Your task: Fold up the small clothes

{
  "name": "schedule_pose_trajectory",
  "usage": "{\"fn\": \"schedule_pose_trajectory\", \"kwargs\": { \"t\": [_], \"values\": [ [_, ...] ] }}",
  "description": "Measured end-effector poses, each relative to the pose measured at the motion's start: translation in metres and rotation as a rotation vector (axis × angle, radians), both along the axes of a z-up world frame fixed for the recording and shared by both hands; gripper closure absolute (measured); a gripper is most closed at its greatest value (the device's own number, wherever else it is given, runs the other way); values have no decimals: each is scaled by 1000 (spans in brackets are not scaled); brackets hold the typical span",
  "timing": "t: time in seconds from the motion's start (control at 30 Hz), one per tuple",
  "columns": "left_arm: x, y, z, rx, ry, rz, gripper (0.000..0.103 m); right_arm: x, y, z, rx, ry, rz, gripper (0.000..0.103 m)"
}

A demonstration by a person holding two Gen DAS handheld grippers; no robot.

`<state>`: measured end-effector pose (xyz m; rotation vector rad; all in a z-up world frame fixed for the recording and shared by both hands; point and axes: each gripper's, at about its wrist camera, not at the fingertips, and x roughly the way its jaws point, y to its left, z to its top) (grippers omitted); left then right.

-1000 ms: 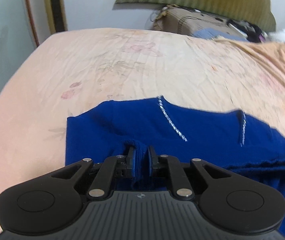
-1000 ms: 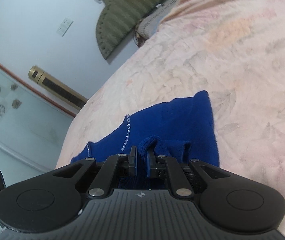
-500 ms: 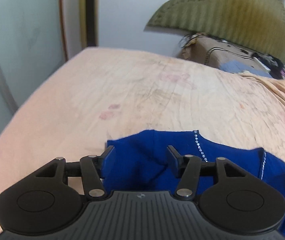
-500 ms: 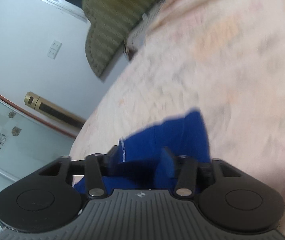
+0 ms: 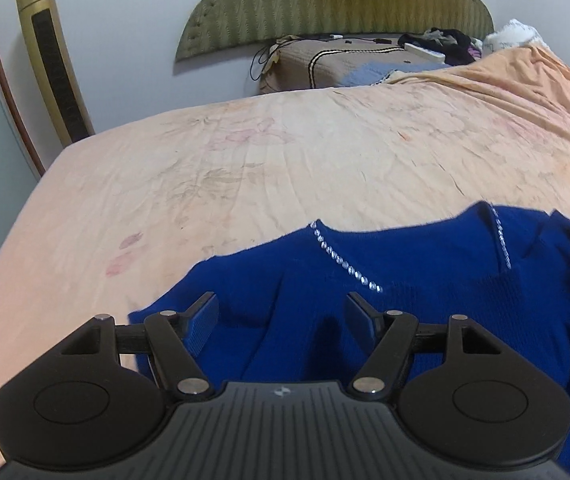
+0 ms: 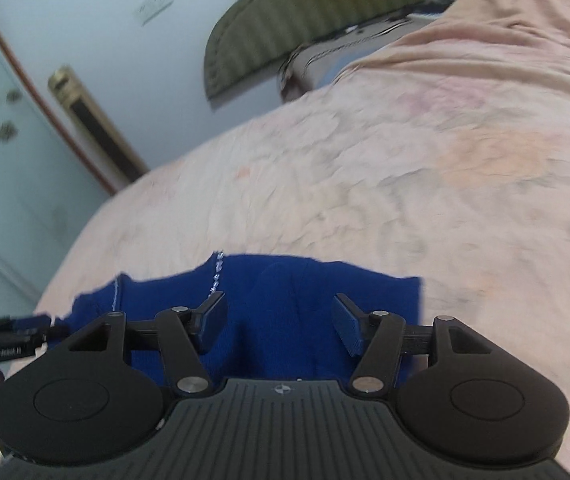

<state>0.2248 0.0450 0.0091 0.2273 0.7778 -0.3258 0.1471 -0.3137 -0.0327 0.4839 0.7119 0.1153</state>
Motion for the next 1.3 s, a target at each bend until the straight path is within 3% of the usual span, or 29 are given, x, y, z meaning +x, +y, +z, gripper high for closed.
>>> {"fn": "schedule_pose_trajectory", "kwargs": {
  "t": [0.07, 0.1, 0.13, 0.2, 0.23, 0.3, 0.47, 0.57, 0.7, 0.73, 0.8, 0.83, 0.9, 0.97, 1.03, 1.1, 1.2, 1.3],
  "values": [
    [6, -2, -4, -7, 8, 1, 34, 10, 12, -2, -44, 5, 30, 40],
    [9, -4, -6, 1, 13, 4, 35, 13, 17, -1, -71, 6, 37, 55],
    [12, -5, -9, 9, 17, 9, 45, 16, 22, -1, -108, 12, 37, 71],
    [15, -7, -12, 12, 39, 4, 80, 14, 27, 2, -155, 8, 38, 90],
    [16, -6, -13, 2, 53, 1, 91, 11, 28, 4, -166, -5, 37, 90],
    [12, -6, -13, -12, 39, -16, 98, 4, 26, 8, -179, -37, 25, 91],
    [-1, -5, 2, -10, -71, -10, 99, -10, 11, 19, -167, -112, -64, 95],
    [11, 1, 9, -38, -81, 60, 99, -10, 1, 23, -152, -138, -129, 99],
    [25, -5, -4, 9, -72, 116, 99, -1, -1, 17, -169, -114, -160, 100],
    [26, -7, -7, 22, -72, 120, 99, 0, -2, 15, -177, -91, -162, 98],
    [21, -8, -9, 23, -88, 121, 99, 0, -3, 11, -126, -74, -124, 81],
    [19, -7, -9, 14, -93, 119, 99, -1, -6, 10, -104, -69, -96, 58],
    [19, -5, -9, 8, -88, 121, 99, -2, -2, 9, -104, -59, -58, 28],
    [18, -6, -8, 5, -82, 122, 99, 3, 7, 9, -137, -57, -7, 37],
    [14, -8, -7, 14, -94, 117, 99, 12, 18, 6, -163, -14, 39, 75],
    [7, -10, -3, 23, -121, 112, 99, 19, 26, 1, -187, 14, 63, 96],
    [3, -4, 7, 20, -171, 129, 99, 11, 31, 11, -274, -69, -1, 96],
    [19, 0, 6, 17, -137, 166, 99, 13, 21, 14, -250, -73, -70, 96]
  ]
}}
